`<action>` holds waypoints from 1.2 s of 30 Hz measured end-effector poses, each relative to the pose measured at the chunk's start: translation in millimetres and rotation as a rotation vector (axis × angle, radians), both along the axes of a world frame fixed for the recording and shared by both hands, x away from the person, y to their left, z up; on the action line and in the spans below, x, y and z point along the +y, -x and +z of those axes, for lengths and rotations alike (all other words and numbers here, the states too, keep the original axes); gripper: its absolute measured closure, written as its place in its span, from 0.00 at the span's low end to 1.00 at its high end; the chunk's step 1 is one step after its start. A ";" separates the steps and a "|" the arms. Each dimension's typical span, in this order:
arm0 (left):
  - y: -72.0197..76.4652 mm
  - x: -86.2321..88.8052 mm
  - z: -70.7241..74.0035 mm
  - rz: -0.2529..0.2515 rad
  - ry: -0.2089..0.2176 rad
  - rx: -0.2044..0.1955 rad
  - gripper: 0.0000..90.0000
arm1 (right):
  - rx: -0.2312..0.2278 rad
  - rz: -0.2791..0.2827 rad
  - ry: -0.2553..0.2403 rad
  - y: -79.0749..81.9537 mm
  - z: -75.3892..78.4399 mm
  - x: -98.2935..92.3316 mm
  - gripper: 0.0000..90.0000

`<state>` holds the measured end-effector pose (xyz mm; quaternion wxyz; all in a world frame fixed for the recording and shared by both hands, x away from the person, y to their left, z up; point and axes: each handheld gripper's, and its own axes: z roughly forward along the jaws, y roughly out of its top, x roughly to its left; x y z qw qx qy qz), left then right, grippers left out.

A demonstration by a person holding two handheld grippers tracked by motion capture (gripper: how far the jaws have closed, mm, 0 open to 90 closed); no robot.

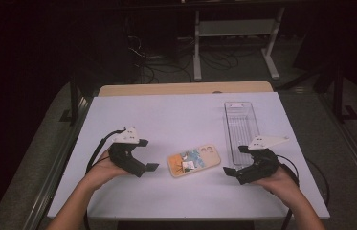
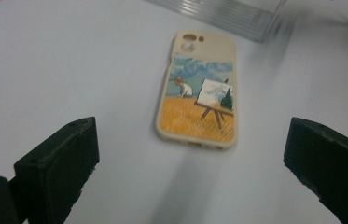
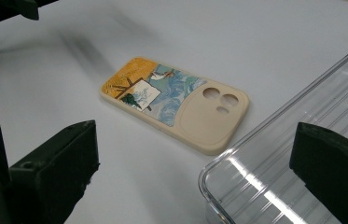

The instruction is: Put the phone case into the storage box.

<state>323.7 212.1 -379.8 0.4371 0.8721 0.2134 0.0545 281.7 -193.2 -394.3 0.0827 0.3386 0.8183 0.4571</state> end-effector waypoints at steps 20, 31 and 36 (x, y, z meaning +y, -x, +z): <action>-19.6 -43.4 5.6 -0.067 -0.015 -0.002 0.00 | 0.000 -0.001 -0.002 0.0 -0.1 -0.4 0.01; -27.6 -65.4 5.4 -0.115 -0.041 -0.013 0.00 | 0.001 -0.002 -0.004 -0.2 -0.3 -1.0 0.01; -29.3 -73.8 5.1 -0.118 -0.042 -0.011 0.00 | -0.001 -0.001 -0.003 -0.2 -0.2 -0.9 0.01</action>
